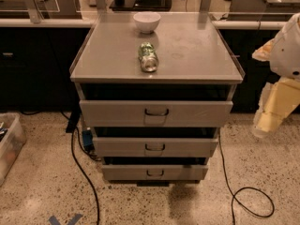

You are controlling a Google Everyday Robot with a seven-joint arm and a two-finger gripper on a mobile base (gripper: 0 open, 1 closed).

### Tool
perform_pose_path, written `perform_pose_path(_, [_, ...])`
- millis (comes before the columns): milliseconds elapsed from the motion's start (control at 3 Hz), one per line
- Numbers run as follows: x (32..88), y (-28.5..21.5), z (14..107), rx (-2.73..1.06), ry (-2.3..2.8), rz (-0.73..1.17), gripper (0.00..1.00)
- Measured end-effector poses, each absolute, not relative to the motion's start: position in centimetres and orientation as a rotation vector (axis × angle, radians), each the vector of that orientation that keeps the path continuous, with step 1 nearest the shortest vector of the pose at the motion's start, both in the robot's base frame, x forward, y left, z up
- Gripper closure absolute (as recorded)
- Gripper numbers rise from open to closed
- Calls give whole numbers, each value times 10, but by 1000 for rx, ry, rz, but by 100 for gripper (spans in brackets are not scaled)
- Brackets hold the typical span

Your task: Open bottom drawer

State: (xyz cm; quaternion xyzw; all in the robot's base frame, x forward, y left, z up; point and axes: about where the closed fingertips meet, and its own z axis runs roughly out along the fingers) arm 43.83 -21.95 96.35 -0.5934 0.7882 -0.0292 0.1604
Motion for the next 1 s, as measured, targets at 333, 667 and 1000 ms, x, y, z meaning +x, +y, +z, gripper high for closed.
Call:
perform_pose_path(333, [436, -223, 919, -1650, 2277, -52, 0])
perform_pose_path(667, [437, -241, 839, -1504, 2377, 35, 0])
perform_pose_path(1000, [441, -251, 775, -1386, 2445, 147, 0])
